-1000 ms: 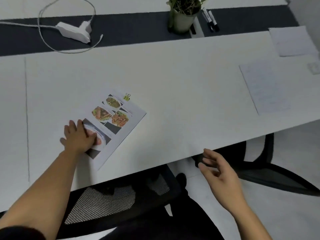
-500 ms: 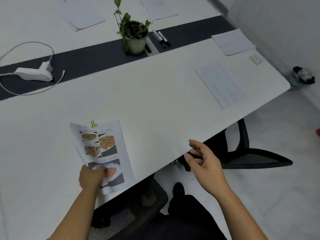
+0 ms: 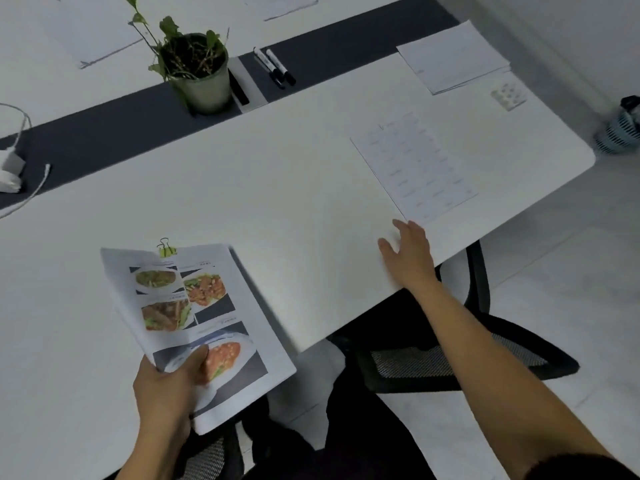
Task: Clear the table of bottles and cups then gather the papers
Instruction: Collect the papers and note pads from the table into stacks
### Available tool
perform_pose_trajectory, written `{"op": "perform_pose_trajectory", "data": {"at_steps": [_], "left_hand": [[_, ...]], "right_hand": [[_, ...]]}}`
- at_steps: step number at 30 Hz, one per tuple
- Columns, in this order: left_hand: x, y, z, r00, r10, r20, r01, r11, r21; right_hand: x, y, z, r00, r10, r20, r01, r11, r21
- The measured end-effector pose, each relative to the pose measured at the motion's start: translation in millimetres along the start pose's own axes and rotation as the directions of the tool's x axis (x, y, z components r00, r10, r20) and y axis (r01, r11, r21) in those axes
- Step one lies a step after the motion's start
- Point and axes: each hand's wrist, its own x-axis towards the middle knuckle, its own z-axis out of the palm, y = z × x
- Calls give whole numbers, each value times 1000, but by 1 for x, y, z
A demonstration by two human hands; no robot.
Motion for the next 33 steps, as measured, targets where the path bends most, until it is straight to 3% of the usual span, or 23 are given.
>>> {"op": "perform_pose_trajectory", "data": {"at_steps": [4, 7, 10, 16, 19, 21, 23, 25, 27, 28, 30, 33], "left_hand": [[-21, 26, 46, 993, 29, -118, -25, 999, 31], [-33, 34, 80, 992, 43, -122, -37, 998, 53], [-43, 37, 109, 993, 27, -113, -27, 1000, 2], [-55, 49, 154, 998, 25, -49, -28, 998, -56], [-54, 58, 168, 999, 39, -18, -40, 997, -60], [-55, 62, 174, 999, 51, -16, -52, 996, -70], [-59, 65, 179, 997, 71, -13, -72, 994, -79], [-67, 66, 180, 996, 91, -6, -92, 991, -94], [-75, 65, 179, 995, 100, 6, -99, 989, -109], [-78, 64, 177, 995, 103, 12, -101, 987, -124], [-84, 64, 172, 993, 114, 30, -109, 985, -136], [-97, 70, 161, 982, 180, 61, -170, 975, -144]], "right_hand": [[108, 30, -20, 997, 58, -46, -65, 985, -158], [145, 58, -12, 996, 80, 28, -67, 944, -324], [125, 79, 7, 998, -42, 45, 58, 881, -470], [42, 93, 22, 985, -146, 96, 175, 818, -548], [34, 104, 12, 991, -119, -62, 91, 936, -339], [43, 115, 2, 962, 91, -258, -115, 990, -80], [55, 133, -6, 868, 426, -254, -380, 900, 212], [62, 152, -15, 759, 651, 20, -571, 651, 499], [57, 164, -27, 742, 570, 354, -610, 356, 708], [50, 166, -32, 770, 464, 438, -603, 301, 739], [30, 165, -36, 838, 361, 410, -535, 398, 745], [-5, 152, -41, 918, 339, 208, -367, 523, 769]]}}
